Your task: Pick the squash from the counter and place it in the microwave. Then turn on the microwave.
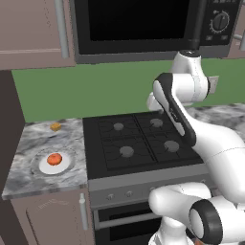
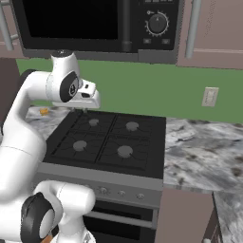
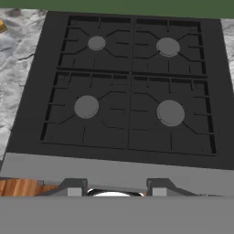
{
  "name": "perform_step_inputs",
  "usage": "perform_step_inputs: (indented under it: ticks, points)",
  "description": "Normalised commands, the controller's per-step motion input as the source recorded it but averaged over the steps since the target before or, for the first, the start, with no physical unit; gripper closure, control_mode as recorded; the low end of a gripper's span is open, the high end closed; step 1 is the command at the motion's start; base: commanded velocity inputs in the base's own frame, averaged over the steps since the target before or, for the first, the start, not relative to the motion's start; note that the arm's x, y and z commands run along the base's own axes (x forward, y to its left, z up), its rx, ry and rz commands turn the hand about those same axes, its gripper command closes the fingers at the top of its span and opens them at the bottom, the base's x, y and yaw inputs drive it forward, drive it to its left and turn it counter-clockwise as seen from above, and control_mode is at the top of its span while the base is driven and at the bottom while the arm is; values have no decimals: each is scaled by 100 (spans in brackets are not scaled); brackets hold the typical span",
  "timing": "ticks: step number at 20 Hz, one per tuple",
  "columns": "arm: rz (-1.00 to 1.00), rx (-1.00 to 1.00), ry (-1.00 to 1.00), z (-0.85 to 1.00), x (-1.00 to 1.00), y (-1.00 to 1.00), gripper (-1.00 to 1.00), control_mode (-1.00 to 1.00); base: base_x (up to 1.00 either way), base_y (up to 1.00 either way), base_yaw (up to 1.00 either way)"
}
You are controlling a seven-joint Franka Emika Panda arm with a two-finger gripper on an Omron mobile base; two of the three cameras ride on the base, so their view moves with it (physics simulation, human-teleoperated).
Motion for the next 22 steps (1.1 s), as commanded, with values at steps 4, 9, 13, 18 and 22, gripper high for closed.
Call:
perform_step_inputs:
  ticks: [4, 9, 13, 18, 22]
  points:
    - [0, 0, 0, 1, -3, 0, -100, -100, 0, 0, 0]
    - [5, 0, -3, 7, 0, -4, -100, -100, 0, 0, 0]
    - [4, 0, -8, 20, -4, -14, -100, -100, 0, 0, 0]
    - [1, 0, -10, 22, -4, -17, -100, -100, 0, 0, 0]
    - [0, 0, -12, 21, -8, -14, -100, -100, 0, 0, 0]
